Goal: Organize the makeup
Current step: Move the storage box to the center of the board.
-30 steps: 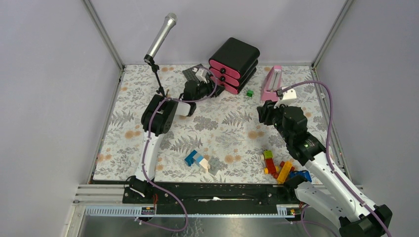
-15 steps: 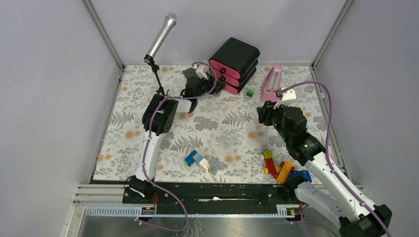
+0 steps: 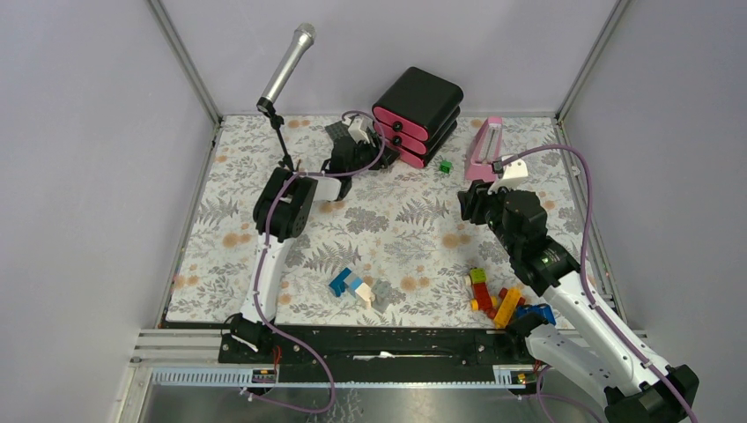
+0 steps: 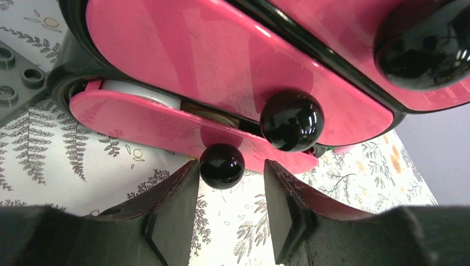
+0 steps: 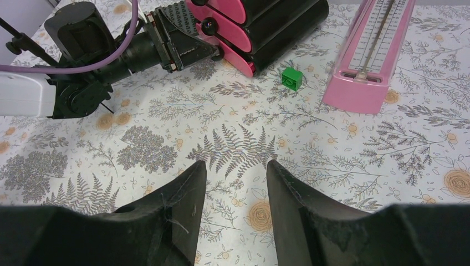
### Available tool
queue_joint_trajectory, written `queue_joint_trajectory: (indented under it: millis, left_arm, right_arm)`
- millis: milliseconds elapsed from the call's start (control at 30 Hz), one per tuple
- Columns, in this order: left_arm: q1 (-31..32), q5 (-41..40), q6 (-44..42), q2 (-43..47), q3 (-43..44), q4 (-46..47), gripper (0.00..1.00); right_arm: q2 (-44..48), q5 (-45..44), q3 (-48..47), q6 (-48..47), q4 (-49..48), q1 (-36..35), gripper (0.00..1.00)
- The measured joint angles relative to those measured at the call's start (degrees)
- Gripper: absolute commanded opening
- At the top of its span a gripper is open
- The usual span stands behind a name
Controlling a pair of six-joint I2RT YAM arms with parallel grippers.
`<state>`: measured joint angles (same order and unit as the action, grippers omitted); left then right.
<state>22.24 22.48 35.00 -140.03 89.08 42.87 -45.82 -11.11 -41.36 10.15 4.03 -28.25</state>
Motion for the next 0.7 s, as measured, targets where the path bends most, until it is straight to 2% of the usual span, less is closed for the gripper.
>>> queue_joint_trajectory:
  millis: [233, 433, 533, 633, 700]
  left_arm:
    - [0.00, -0.11, -1.99, 1.46, -6.03, 1.11, 0.51]
    - [0.22, 0.81, -6.71, 12.48, -16.83, 0.20, 0.57]
    - [0.68, 0.63, -10.29, 19.43, -18.10, -2.08, 0.64]
    - [1.40, -0.87, -13.14, 24.76, -16.59, -5.38, 0.82]
    - [1.90, -2.34, -14.03, 26.34, -12.72, -8.41, 0.87]
  right_arm:
    - [-0.20, -0.33, 0.00, 0.13, 0.00, 0.00, 0.57]
    - [-4.61, -2.19, -1.07, 2.32, 0.81, 0.02, 0.61]
    - [-9.88, -3.04, -4.76, 4.07, 2.03, 0.02, 0.66]
    - [-15.58, -3.28, -9.57, 5.86, 2.45, 0.07, 0.70]
    - [-19.12, -3.28, -12.63, 7.34, 2.45, 0.39, 0.74]
